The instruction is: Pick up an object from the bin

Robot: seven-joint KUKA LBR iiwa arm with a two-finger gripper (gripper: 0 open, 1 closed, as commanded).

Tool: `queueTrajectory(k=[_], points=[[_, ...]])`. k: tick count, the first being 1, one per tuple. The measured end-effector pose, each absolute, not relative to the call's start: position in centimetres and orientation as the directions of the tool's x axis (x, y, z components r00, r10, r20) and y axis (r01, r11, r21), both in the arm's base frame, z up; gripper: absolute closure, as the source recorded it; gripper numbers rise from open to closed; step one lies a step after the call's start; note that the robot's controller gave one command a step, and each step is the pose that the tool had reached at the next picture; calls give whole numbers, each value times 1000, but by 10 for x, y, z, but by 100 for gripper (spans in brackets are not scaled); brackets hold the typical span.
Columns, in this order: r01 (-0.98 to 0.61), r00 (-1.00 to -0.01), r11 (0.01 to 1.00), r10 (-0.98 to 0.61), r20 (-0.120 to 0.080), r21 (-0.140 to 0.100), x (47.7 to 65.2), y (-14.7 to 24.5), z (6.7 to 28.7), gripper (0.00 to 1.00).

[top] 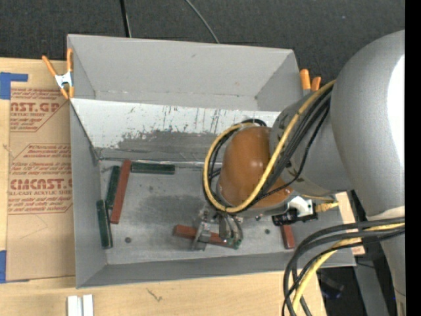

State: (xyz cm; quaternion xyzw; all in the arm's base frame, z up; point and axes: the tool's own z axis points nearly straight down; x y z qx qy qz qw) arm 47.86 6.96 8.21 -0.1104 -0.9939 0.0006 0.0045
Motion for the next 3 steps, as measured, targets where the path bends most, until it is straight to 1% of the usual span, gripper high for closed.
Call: queueTrajectory(k=[1,3], points=[[219,-976,976,219,5,-1,479,70,101,100],[219,-976,976,219,1,0,480,70,126,100]])
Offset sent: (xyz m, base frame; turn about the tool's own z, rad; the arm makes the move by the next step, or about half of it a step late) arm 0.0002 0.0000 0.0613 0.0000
